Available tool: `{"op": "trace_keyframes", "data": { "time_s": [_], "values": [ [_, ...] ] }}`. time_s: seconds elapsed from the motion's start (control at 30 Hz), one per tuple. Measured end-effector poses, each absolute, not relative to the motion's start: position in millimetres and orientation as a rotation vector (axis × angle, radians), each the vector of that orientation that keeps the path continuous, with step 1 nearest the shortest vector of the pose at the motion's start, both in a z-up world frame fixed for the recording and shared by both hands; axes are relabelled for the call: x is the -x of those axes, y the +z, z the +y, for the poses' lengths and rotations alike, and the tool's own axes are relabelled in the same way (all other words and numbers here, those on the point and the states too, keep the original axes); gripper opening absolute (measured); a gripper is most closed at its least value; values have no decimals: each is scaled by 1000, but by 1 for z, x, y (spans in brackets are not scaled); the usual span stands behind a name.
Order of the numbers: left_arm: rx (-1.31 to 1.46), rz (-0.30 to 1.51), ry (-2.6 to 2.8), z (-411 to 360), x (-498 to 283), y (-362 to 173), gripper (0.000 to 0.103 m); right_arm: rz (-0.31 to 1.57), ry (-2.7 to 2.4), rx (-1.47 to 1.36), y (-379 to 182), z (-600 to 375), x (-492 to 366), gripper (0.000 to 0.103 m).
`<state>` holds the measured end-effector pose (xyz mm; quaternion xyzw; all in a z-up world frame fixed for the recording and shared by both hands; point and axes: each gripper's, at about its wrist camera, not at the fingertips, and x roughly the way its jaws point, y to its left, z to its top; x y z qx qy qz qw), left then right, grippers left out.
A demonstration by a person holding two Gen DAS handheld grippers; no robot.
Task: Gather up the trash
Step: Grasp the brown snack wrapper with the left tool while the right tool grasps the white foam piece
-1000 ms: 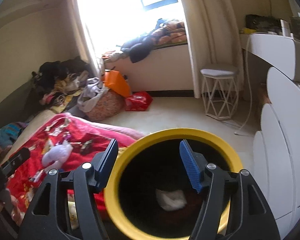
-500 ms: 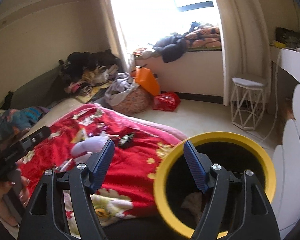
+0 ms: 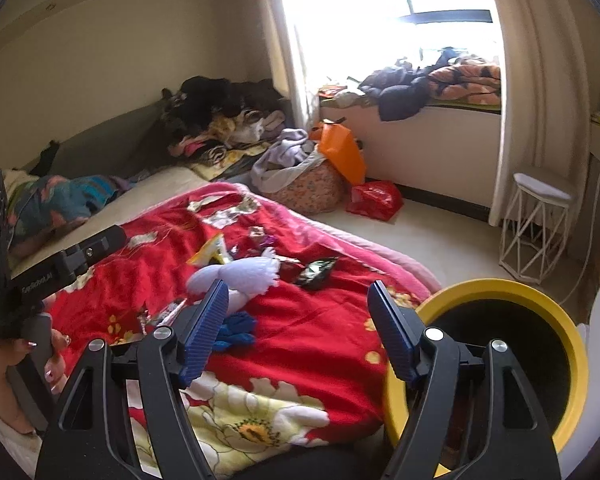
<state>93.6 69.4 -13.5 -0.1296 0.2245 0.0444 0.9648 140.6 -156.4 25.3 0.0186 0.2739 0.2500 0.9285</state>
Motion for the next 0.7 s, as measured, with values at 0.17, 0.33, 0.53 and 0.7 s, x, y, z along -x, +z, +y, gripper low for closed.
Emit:
{"op": "trace_keyframes", "data": {
  "time_s": [0.17, 0.33, 0.53, 0.7],
  "values": [
    [293, 479, 135, 91, -90, -22, 88, 593, 558, -20, 20, -132, -153, 70],
    [324, 514, 175, 112, -86, -34, 88, 620, 583, 7, 12, -106, -169, 71],
    [370, 566, 207, 135, -80, -52, 88, 645, 597, 44, 1, -83, -190, 72],
    [431, 624, 220, 151, -77, -70, 87, 678, 601, 62, -10, -70, -212, 72]
  ]
}}
